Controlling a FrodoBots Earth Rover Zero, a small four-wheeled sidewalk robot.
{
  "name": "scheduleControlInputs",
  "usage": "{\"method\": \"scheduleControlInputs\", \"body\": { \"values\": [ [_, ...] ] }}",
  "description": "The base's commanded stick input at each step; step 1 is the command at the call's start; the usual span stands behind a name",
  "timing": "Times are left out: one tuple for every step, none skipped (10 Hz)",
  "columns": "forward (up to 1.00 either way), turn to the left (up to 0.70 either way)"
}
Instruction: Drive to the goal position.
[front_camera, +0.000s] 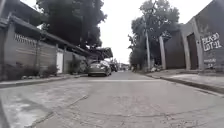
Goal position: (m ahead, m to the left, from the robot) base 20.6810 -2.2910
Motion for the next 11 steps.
{"method": "scheduleControlInputs", "body": {
  "values": [
    [0.70,0.00],
    [0.70,0.00],
    [0.70,0.00],
    [0.70,0.00],
    [0.70,0.00],
    [0.70,0.00],
    [0.70,0.00],
    [0.70,0.00],
    [0.70,0.00],
    [0.70,0.00],
    [0.70,0.00]
  ]
}}
